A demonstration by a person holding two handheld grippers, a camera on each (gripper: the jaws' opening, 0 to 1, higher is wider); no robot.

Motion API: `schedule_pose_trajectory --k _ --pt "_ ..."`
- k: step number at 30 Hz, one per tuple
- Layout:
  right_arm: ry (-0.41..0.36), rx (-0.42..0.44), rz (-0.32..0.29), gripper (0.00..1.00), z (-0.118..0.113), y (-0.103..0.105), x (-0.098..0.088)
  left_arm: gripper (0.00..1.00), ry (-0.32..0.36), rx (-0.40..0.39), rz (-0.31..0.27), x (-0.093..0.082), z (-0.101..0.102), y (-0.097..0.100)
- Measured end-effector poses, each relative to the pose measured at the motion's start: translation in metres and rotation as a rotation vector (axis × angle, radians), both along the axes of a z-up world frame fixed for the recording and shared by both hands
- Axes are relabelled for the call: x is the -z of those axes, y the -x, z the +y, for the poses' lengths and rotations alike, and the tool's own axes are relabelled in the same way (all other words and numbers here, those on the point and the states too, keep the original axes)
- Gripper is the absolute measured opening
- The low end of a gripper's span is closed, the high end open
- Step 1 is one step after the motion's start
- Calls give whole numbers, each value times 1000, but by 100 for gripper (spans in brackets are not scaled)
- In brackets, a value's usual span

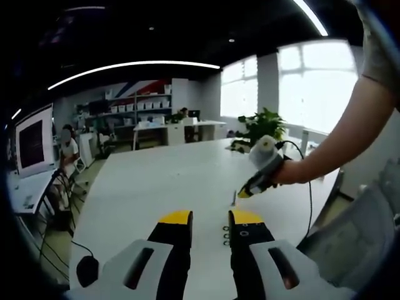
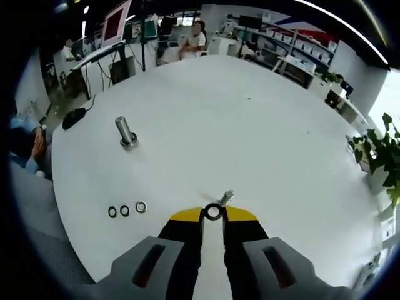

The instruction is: Place the washer onto the threaded stud by aligning its center hole with the stud, sliding it down to the base, and recovering from edge contact or off-axis alignment until the washer reaches the visible bottom stop.

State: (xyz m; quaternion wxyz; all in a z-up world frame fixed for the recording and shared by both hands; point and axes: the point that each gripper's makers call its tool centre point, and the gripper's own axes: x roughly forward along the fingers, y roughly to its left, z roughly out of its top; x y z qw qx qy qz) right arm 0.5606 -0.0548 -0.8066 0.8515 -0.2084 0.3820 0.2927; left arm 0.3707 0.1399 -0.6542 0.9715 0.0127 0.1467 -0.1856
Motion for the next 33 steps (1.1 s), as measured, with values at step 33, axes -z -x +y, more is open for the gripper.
schedule_pose_trajectory --k 33 --pt "90 -63 2 13 5 -22 2 21 -11 -18 4 2 5 0"
